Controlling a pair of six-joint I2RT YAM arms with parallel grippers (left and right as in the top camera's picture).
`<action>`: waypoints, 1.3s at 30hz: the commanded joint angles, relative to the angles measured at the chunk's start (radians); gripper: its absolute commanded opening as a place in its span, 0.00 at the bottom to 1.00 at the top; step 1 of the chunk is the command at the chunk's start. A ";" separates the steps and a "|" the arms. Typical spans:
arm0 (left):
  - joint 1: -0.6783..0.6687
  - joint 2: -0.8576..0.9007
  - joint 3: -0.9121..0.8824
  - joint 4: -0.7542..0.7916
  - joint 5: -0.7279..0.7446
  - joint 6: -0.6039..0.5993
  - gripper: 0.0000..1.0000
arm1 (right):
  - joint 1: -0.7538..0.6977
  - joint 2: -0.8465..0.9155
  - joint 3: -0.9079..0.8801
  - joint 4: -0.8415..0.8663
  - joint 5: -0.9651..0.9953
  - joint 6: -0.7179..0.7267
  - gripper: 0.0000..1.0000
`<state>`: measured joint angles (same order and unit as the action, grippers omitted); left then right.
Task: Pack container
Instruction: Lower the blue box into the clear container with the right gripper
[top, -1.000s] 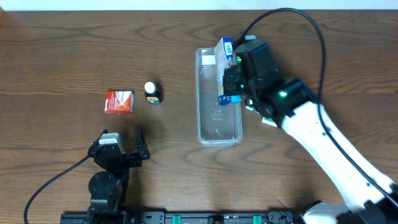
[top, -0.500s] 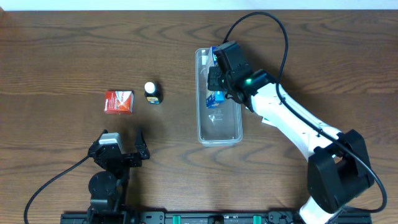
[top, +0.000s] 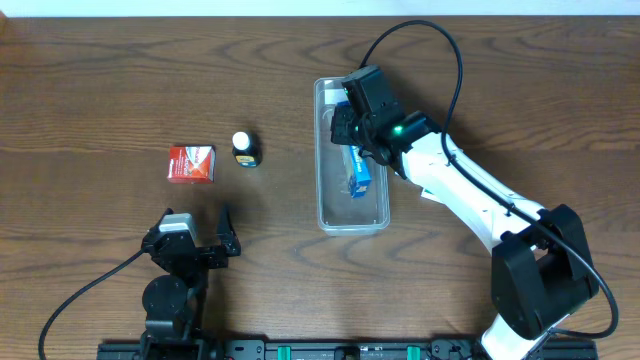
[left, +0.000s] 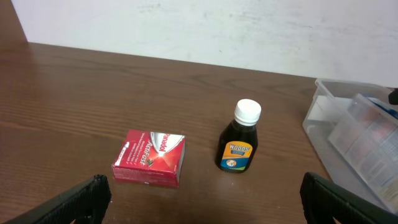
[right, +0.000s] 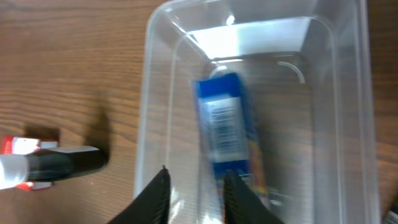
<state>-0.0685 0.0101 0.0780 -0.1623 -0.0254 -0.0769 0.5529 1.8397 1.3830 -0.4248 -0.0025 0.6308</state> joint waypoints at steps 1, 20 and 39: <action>-0.003 -0.006 -0.028 -0.012 0.007 0.013 0.98 | -0.018 -0.012 0.006 0.013 -0.039 0.012 0.23; -0.003 -0.006 -0.028 -0.012 0.007 0.013 0.98 | -0.018 -0.001 0.004 -0.087 0.088 -0.101 0.41; -0.003 -0.006 -0.028 -0.012 0.007 0.013 0.98 | -0.002 0.076 0.003 -0.079 0.093 -0.089 0.26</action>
<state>-0.0681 0.0101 0.0780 -0.1623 -0.0250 -0.0769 0.5446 1.9144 1.3830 -0.5076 0.0765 0.5396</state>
